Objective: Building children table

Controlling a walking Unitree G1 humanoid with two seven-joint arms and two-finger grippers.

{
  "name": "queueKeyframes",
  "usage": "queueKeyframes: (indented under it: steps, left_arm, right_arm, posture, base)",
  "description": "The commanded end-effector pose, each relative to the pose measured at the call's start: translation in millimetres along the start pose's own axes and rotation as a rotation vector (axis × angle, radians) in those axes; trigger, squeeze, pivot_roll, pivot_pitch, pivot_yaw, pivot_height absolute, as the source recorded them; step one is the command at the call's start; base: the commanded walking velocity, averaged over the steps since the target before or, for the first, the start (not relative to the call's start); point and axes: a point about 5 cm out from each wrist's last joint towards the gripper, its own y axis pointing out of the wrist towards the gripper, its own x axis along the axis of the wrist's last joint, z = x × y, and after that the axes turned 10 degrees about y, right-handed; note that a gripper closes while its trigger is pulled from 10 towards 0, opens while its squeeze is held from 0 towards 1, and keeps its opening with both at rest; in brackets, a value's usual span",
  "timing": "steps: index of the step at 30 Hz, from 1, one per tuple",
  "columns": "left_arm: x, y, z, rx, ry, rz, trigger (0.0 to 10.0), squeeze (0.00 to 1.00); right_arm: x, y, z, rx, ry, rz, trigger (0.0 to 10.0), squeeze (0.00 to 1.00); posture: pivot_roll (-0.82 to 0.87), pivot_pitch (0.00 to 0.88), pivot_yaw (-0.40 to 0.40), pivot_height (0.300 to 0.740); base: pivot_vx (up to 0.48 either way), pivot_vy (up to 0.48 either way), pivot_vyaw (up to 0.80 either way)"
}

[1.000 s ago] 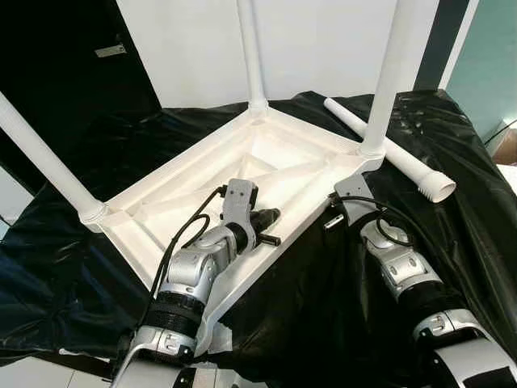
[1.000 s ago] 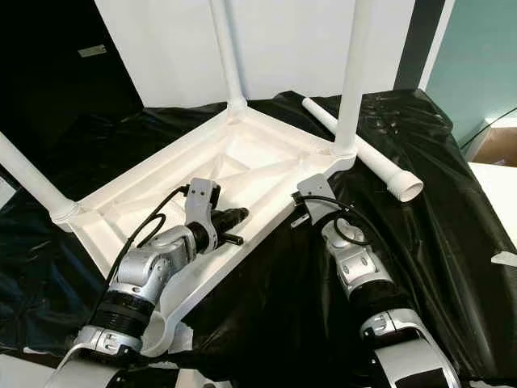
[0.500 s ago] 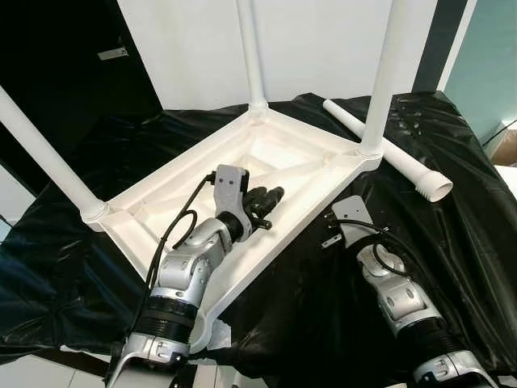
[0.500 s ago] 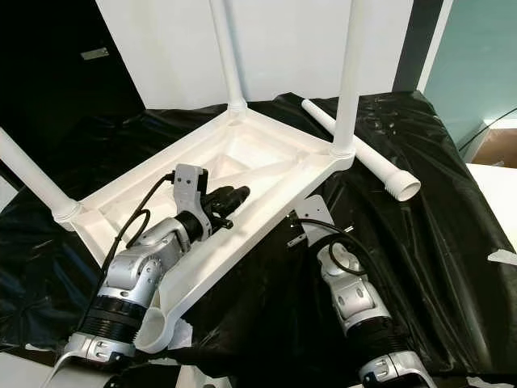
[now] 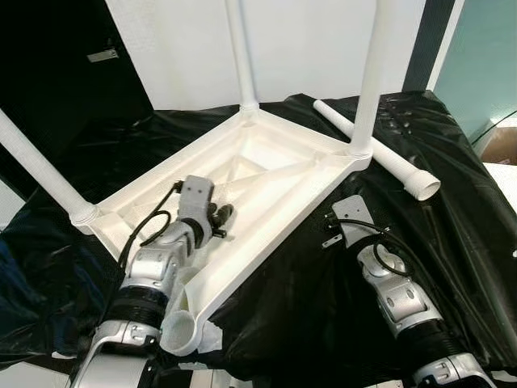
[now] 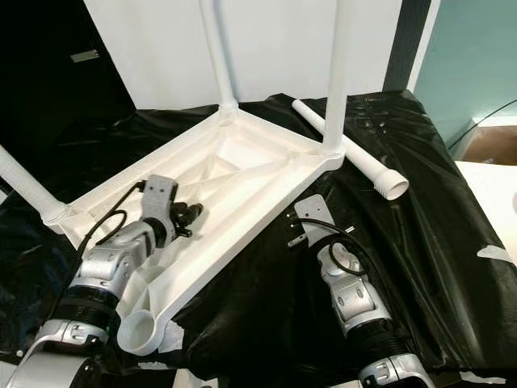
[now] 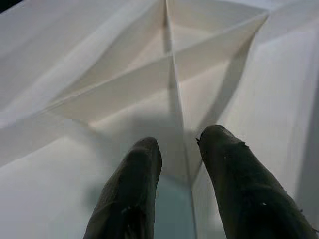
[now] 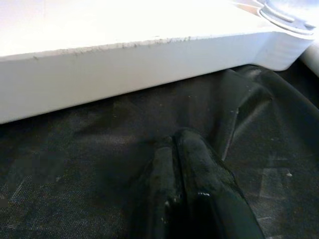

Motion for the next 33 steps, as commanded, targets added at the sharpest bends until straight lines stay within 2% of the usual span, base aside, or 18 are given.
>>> queueKeyframes:
  steps: [1, 3, 5, 6, 8, 11, 15, 17, 18, 20, 21, 23, 25, 29, 30, 31, 32, 33]
  left_arm:
    - [-9, -1.8, 1.1, 0.05, 0.011, 0.05, 10.0, 0.01]
    - [-12, -1.9, -4.3, 0.016, 0.042, 0.07, 10.0, 0.0]
    - [-14, -1.0, -20.5, -0.118, 0.158, 0.08, 10.0, 0.0]
    - [-14, -1.0, -20.5, -0.118, 0.158, 0.08, 10.0, 0.0]
    - [-5, -0.7, -35.3, -0.234, 0.206, 0.028, 10.0, 0.0]
    - [7, 1.4, -40.0, -0.274, 0.216, -0.008, 10.0, 0.0]
    - [9, 1.4, -39.0, -0.269, 0.219, -0.005, 10.0, 0.0]
    - [1, -2.0, -45.6, -0.349, 0.251, 0.044, 10.0, 0.0]
    - [1, -2.0, -45.6, -0.349, 0.251, 0.044, 10.0, 0.0]
    - [-15, -6.1, -56.1, -0.452, 0.264, 0.127, 10.0, 0.0]
    - [-15, -6.1, -56.1, -0.452, 0.264, 0.127, 10.0, 0.0]
    - [-19, -10.5, -68.6, -0.54, 0.23, 0.146, 10.0, 0.0]
    - [-17, -11.4, -75.3, -0.571, 0.208, 0.133, 10.0, 0.0]
    - [-14, -9.4, -78.6, -0.565, 0.211, 0.111, 10.0, 0.0]
    - [-8, -3.1, -76.9, -0.506, 0.219, 0.064, 10.0, 0.0]
    - [-8, -3.1, -76.9, -0.506, 0.219, 0.064, 10.0, 0.0]
    - [3, 3.6, -71.7, -0.436, 0.226, -0.02, 10.0, 0.0]
    - [3, 3.6, -71.7, -0.436, 0.226, -0.02, 10.0, 0.0]
  right_arm:
    - [-2, -1.0, 7.0, 0.025, 0.003, 0.013, 10.0, 0.0]
    - [-2, -0.3, 6.9, 0.026, 0.006, 0.011, 10.0, 0.0]
    - [1, 1.6, 5.8, 0.025, 0.012, 0.004, 10.0, 0.0]
    - [1, 1.6, 5.8, 0.025, 0.012, 0.004, 10.0, 0.0]
    - [3, 2.6, 5.0, 0.022, 0.017, 0.0, 10.0, 0.0]
    - [4, 2.5, 4.2, 0.015, 0.021, 0.0, 10.0, 0.0]
    - [4, 2.3, 4.3, 0.013, 0.022, 0.001, 10.0, 0.0]
    - [3, 1.4, 4.4, 0.006, 0.031, 0.006, 10.0, 0.0]
    - [3, 1.4, 4.4, 0.006, 0.031, 0.006, 10.0, 0.0]
    - [1, 0.5, 5.0, 0.002, 0.039, 0.01, 10.0, 0.0]
    - [1, 0.5, 5.0, 0.002, 0.039, 0.01, 10.0, 0.0]
    - [1, 0.3, 5.3, 0.002, 0.043, 0.01, 10.0, 0.0]
    - [2, 0.7, 4.9, 0.002, 0.044, 0.011, 10.0, 0.0]
    - [2, 1.4, 4.1, 0.0, 0.045, 0.011, 10.0, 0.0]
    - [2, 2.1, 3.2, -0.003, 0.045, 0.011, 10.0, 0.0]
    - [2, 2.1, 3.2, -0.003, 0.045, 0.011, 10.0, 0.0]
    - [2, 2.4, 2.6, -0.004, 0.045, 0.011, 10.0, 0.0]
    - [2, 2.4, 2.6, -0.004, 0.045, 0.011, 10.0, 0.0]
  posture:
    - [-0.06, 0.0, 0.104, 0.74]
    - [-0.06, 0.0, 0.104, 0.74]
    - [-0.06, 0.0, 0.104, 0.74]
    - [-0.06, 0.0, 0.104, 0.74]
    - [-0.05, 0.0, 0.104, 0.74]
    - [-0.06, 0.0, 0.112, 0.74]
    - [-0.06, 0.0, 0.112, 0.74]
    - [-0.07, 0.0, 0.123, 0.74]
    - [-0.07, 0.0, 0.123, 0.74]
    - [-0.07, 0.0, 0.124, 0.74]
    - [-0.07, 0.0, 0.124, 0.74]
    - [-0.07, 0.0, 0.126, 0.74]
    - [-0.07, 0.0, 0.125, 0.74]
    - [-0.07, 0.0, 0.125, 0.74]
    - [-0.07, 0.0, 0.125, 0.74]
    - [-0.07, 0.0, 0.125, 0.74]
    - [-0.07, 0.0, 0.125, 0.74]
    - [-0.07, 0.0, 0.125, 0.74]
  base:
    - [0.0, 0.0, 0.0]
    - [0.0, 0.0, 0.0]
    - [0.0, 0.0, 0.0]
    - [0.0, 0.0, 0.0]
    - [0.0, 0.0, 0.0]
    - [0.0, 0.0, 0.0]
    - [0.0, 0.0, 0.0]
    - [0.0, 0.0, 0.0]
    - [0.0, 0.0, 0.0]
    - [0.0, 0.0, 0.0]
    - [0.0, 0.0, 0.0]
    - [0.0, 0.0, 0.0]
    - [0.0, 0.0, 0.0]
    - [0.0, 0.0, 0.0]
    - [0.0, 0.0, 0.0]
    - [0.0, 0.0, 0.0]
    - [0.0, 0.0, 0.0]
    - [0.0, 0.0, 0.0]
